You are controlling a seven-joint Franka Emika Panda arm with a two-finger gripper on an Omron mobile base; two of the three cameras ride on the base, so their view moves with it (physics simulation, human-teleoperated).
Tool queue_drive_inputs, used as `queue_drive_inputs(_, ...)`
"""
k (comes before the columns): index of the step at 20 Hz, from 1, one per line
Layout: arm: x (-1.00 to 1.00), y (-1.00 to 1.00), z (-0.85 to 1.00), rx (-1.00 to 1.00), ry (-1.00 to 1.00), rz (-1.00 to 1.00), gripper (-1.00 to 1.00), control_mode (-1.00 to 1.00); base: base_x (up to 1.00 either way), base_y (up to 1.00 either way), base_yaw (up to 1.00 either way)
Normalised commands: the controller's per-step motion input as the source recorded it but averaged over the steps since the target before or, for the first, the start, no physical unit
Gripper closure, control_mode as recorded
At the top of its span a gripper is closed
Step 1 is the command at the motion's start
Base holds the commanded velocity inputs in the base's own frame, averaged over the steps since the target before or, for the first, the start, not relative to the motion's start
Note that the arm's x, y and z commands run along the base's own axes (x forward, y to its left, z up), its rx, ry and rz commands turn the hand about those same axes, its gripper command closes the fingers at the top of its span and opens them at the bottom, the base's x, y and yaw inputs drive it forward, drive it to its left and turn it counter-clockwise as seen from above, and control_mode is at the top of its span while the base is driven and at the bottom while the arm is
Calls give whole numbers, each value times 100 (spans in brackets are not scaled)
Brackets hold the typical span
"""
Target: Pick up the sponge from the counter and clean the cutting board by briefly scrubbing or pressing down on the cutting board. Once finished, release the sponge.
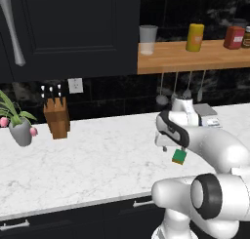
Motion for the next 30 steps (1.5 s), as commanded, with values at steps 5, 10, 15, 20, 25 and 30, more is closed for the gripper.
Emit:
queue_drive_inputs(5, 17, -24, -1, 0, 4, -19, -100, -100, 0, 0, 0)
queue_drive_inputs(10, 26, -19, -2, 0, 6, -23, -100, -100, 0, 0, 0)
queue_drive_inputs(15, 20, -36, -16, 0, 15, -19, -100, -100, 0, 0, 0)
queue_drive_inputs(20, 3, -19, -30, 0, 4, -12, -100, -100, 0, 0, 0)
queue_drive_inputs(25, 0, 0, -16, 0, 0, -6, -100, -100, 0, 0, 0)
queue_drive_inputs(30, 0, 0, -21, 0, 1, -7, -100, -100, 0, 0, 0)
